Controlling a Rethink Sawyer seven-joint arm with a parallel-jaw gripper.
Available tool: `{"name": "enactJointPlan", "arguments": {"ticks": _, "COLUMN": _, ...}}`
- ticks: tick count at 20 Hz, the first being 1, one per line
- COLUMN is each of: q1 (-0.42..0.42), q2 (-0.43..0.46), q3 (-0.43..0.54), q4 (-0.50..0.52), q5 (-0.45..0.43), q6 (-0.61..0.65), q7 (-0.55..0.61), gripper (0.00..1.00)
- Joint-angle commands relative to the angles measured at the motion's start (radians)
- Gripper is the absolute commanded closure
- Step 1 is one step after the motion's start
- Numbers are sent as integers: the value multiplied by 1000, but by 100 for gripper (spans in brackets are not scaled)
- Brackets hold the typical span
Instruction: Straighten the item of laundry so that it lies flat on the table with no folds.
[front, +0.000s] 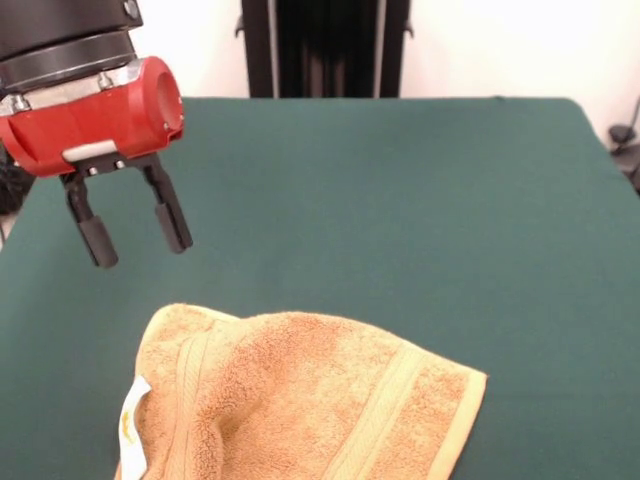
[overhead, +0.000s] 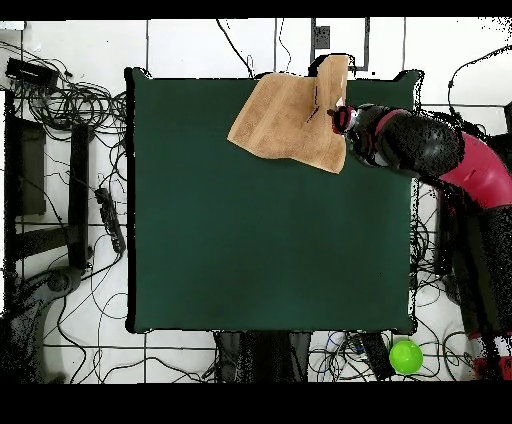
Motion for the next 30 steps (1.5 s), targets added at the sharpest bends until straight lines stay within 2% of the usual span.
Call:
{"name": "enactJointPlan", "arguments": {"ticks": 1, "q1": 15, "q2": 103, "q3": 43, "q4": 103, "q5": 54, "q6": -53, "q7": 72, "gripper": 0}}
{"name": "enactJointPlan", "arguments": {"ticks": 9, "q1": 26, "q2": 180, "q3": 62, "q4": 57, "q5": 68, "q6": -103, "q7": 43, "gripper": 0}}
{"name": "enactJointPlan", "arguments": {"ticks": 25, "q1": 25, "q2": 257, "q3": 75, "q4": 40, "q5": 70, "q6": -149, "q7": 23, "gripper": 0}}
{"name": "enactJointPlan", "arguments": {"ticks": 30, "q1": 36, "q2": 308, "q3": 76, "q4": -56, "q5": 67, "q6": -96, "q7": -36, "gripper": 0}}
